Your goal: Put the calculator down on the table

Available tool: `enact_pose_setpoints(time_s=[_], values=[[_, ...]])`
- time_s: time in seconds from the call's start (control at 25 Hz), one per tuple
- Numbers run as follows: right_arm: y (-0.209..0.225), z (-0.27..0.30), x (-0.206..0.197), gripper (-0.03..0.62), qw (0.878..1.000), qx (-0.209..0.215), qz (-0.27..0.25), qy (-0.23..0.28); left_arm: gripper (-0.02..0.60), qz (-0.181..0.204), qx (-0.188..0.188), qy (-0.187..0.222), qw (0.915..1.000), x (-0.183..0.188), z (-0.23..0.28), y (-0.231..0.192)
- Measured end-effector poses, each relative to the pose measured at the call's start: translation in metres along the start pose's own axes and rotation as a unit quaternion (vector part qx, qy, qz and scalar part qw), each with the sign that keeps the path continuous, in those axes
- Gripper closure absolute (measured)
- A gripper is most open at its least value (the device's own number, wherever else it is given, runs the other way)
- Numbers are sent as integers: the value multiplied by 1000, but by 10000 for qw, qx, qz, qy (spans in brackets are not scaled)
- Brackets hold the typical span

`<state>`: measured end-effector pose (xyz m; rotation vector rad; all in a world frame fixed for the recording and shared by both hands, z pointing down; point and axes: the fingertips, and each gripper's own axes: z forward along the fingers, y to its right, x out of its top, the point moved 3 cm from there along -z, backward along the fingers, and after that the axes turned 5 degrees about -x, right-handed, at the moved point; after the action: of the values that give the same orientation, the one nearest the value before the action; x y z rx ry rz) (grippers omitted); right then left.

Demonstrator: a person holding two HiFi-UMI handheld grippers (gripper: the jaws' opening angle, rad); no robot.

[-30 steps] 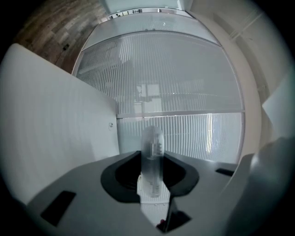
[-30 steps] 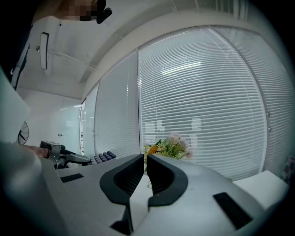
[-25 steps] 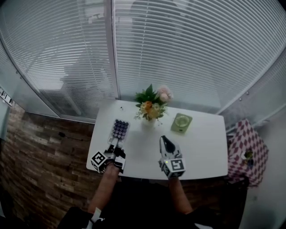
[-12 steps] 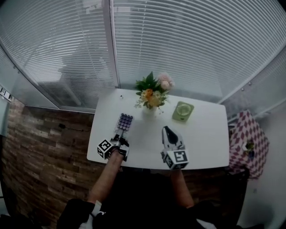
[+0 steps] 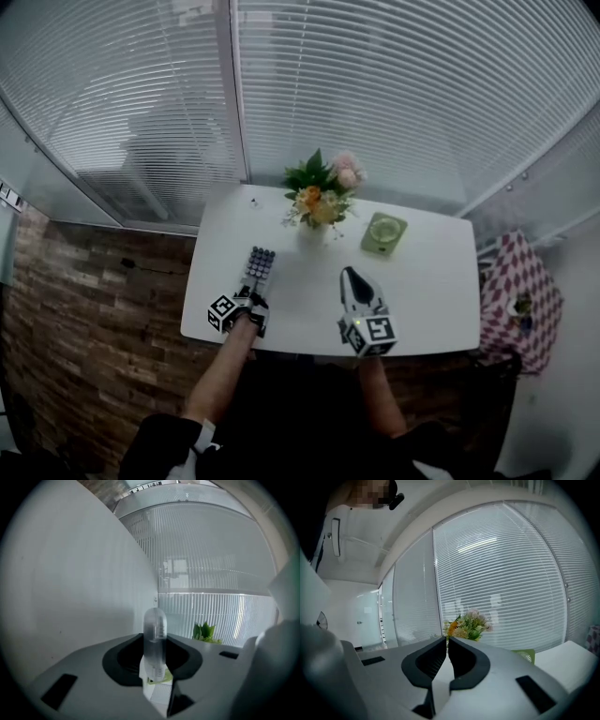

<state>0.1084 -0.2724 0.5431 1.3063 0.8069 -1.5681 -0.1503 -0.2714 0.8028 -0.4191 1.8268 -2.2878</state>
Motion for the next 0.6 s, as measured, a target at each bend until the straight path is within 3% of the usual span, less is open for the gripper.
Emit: enact_pose_setpoints(time_s=[0.6], values=[[1,6,-3,585,10000,49,16,-2,482,254,126,-378,9989,11,44,-24]])
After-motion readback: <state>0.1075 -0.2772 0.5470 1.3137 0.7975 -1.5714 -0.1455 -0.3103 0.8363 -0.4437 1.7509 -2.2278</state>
